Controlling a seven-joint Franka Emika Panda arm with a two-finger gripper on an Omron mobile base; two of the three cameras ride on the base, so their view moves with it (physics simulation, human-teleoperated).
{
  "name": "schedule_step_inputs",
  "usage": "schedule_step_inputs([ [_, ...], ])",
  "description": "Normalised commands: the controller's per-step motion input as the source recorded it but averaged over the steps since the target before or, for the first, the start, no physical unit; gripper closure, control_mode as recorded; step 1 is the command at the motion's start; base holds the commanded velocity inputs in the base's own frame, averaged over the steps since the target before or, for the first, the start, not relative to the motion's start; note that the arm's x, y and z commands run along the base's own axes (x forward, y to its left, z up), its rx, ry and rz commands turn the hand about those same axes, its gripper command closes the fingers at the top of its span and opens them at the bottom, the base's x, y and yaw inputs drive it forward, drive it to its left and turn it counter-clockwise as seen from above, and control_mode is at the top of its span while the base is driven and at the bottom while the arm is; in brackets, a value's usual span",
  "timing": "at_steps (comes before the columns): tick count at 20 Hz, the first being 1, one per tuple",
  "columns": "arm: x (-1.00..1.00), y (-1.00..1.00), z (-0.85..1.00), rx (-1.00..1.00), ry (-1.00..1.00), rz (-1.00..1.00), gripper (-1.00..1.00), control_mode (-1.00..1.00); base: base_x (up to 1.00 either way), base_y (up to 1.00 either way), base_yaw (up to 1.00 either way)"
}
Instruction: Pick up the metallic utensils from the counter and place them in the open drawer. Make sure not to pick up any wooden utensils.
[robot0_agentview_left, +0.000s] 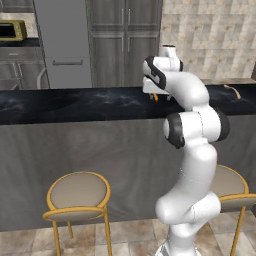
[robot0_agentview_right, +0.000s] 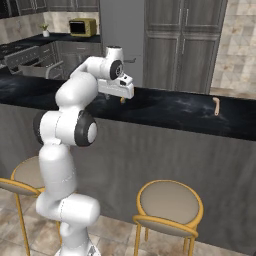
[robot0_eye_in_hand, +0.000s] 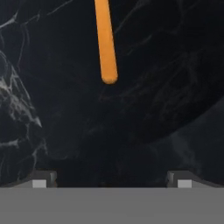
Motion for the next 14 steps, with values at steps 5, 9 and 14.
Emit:
schedule_step_inputs([
  [5, 0.55, 0.00, -0.22, 0.00, -0.03, 0.00, -1.00, -1.00, 0.00, 0.00, 0.00],
  [9, 0.58, 0.00, -0.08, 0.00, -0.04, 0.00, -1.00, -1.00, 0.00, 0.00, 0.00],
  [14, 0.54, -0.02, -0.03, 0.00, -0.08, 0.00, -1.00, -1.00, 0.00, 0.00, 0.00],
])
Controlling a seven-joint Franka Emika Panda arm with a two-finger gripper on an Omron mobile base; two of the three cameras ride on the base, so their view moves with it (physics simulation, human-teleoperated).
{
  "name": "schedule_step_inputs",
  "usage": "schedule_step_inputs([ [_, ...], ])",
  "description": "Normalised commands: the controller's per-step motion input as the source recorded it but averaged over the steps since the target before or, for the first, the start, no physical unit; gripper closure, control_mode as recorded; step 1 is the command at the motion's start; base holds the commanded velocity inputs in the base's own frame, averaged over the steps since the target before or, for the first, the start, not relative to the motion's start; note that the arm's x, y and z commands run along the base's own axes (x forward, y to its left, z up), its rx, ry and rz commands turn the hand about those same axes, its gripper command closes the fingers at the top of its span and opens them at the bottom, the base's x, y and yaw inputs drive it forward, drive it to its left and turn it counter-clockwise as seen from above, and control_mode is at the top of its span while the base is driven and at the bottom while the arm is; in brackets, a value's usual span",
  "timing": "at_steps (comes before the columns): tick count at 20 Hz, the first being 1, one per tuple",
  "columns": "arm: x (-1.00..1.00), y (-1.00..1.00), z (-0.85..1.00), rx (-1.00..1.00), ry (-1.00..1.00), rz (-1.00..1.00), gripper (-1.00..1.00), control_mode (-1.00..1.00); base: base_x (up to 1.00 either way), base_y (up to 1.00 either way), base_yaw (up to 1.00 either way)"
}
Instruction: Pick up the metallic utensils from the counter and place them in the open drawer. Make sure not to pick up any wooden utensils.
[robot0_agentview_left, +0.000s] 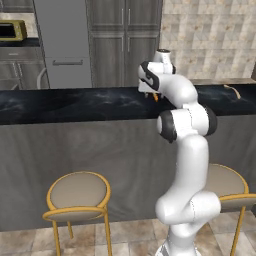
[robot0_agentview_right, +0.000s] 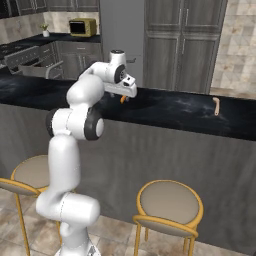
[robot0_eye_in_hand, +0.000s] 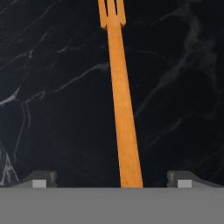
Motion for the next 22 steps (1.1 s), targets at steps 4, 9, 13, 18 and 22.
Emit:
schedule_step_inputs([
  [4, 0.53, -0.07, -0.06, 0.00, -0.07, 0.00, -1.00, -1.00, 0.00, 0.00, 0.00],
  [9, 0.45, -0.07, -0.12, 0.00, -0.01, 0.00, -1.00, -1.00, 0.00, 0.00, 0.00],
  [13, 0.18, -0.02, -0.36, 0.00, 0.01, 0.00, -1.00, -1.00, 0.00, 0.00, 0.00],
  [18, 0.00, 0.00, -0.75, 0.00, 0.04, 0.00, 1.00, -1.00, 0.00, 0.00, 0.00],
  [22, 0.00, 0.03, -0.38, 0.00, 0.00, 0.00, 1.00, -1.00, 0.00, 0.00, 0.00],
])
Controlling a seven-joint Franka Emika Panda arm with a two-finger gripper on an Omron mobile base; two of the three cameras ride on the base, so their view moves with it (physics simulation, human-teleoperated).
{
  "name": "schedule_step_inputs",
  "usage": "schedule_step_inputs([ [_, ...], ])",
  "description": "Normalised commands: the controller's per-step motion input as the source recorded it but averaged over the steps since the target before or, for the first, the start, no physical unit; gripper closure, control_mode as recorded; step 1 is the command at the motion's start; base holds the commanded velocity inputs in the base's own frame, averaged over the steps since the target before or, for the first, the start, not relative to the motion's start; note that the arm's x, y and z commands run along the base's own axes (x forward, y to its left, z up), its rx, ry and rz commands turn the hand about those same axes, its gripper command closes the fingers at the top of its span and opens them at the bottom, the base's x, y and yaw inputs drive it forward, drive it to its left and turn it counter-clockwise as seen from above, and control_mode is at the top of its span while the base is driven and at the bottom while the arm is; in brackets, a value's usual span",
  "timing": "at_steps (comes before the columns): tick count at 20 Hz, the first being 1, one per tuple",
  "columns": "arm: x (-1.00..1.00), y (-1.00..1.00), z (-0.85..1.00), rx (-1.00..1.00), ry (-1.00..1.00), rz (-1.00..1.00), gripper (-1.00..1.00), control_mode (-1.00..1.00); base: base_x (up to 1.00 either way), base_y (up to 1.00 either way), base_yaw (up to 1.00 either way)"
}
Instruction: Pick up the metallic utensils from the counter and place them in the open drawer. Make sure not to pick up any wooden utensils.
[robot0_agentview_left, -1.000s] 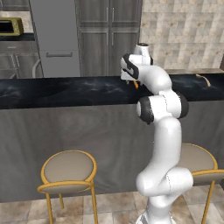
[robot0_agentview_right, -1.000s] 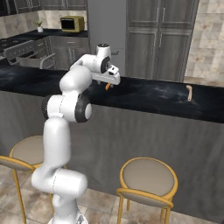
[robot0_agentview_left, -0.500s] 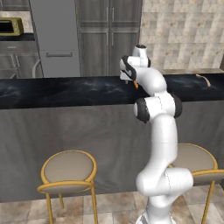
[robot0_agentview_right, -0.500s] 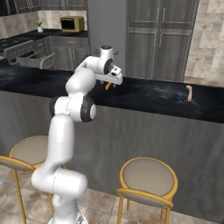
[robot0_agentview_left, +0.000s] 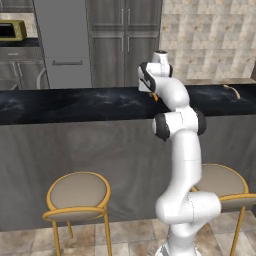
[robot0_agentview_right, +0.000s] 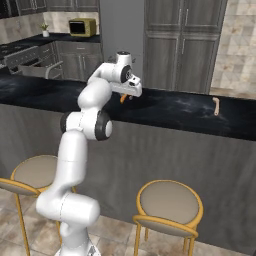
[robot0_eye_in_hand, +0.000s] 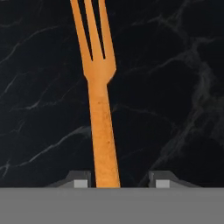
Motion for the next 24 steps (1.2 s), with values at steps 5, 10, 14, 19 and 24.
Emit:
schedule_step_inputs([
  [5, -0.02, 0.00, -0.36, 0.00, -0.05, 0.00, 1.00, -1.00, 0.00, 0.00, 0.00],
  [10, -0.08, 0.14, -0.32, 0.00, -0.26, 0.00, 1.00, -1.00, 0.00, 0.00, 0.00],
  [14, -0.34, 0.26, -0.08, -0.05, -0.49, 0.00, 1.00, -1.00, 0.00, 0.00, 0.00],
  [19, -0.82, 0.38, -0.26, -0.14, -0.62, 0.00, 1.00, -1.00, 0.00, 0.00, 0.00],
  [24, -1.00, 0.22, -0.09, -0.09, -0.54, 0.00, 1.00, -1.00, 0.00, 0.00, 0.00],
])
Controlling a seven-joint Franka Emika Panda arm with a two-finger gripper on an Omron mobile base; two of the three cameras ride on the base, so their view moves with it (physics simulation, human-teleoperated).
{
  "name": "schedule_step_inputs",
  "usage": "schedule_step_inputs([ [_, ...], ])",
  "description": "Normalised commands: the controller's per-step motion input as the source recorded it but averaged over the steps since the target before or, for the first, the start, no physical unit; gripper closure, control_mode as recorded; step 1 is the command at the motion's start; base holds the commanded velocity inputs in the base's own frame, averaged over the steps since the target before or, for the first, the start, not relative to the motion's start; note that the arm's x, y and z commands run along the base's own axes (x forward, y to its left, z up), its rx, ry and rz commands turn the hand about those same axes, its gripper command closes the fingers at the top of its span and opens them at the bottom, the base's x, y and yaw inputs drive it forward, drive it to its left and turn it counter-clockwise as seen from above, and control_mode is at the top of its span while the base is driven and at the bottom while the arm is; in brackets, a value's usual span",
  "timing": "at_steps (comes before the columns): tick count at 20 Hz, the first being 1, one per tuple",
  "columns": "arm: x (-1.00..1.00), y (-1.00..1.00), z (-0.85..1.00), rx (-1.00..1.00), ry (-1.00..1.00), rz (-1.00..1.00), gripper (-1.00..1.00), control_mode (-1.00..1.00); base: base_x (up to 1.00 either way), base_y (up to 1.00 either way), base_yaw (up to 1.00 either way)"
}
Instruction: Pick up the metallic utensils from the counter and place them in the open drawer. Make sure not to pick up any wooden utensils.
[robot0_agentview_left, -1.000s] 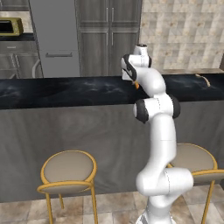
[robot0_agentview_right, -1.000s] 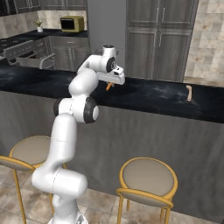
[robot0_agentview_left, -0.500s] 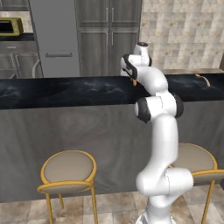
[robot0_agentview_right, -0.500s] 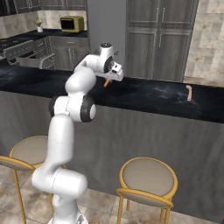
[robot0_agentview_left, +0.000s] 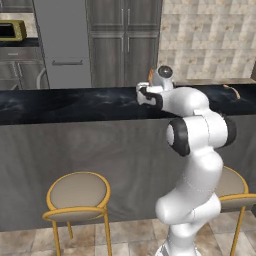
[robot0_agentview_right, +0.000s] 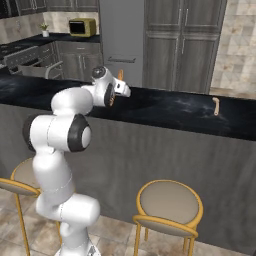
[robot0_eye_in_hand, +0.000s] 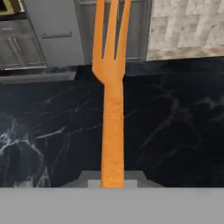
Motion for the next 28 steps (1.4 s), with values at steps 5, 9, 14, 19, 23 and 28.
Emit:
schedule_step_inputs([
  [5, -0.97, 0.02, 0.59, 0.02, -0.17, 0.00, 1.00, -1.00, 0.00, 0.00, 0.00],
  [9, -0.74, 0.00, 1.00, 0.14, 0.12, -0.02, 1.00, -1.00, 0.00, 0.00, 0.00],
  [14, -0.45, 0.00, 0.89, 0.12, 0.38, -0.01, 1.00, -1.00, 0.00, 0.00, 0.00],
  [19, -0.29, 0.00, 0.32, 0.03, 0.46, 0.00, 1.00, -1.00, 0.00, 0.00, 0.00],
  [23, -0.06, 0.04, -0.33, -0.07, 0.36, -0.02, 1.00, -1.00, 0.00, 0.00, 0.00],
  [28, -0.58, 0.02, -0.59, -0.13, 0.11, -0.05, 1.00, -1.00, 0.00, 0.00, 0.00],
])
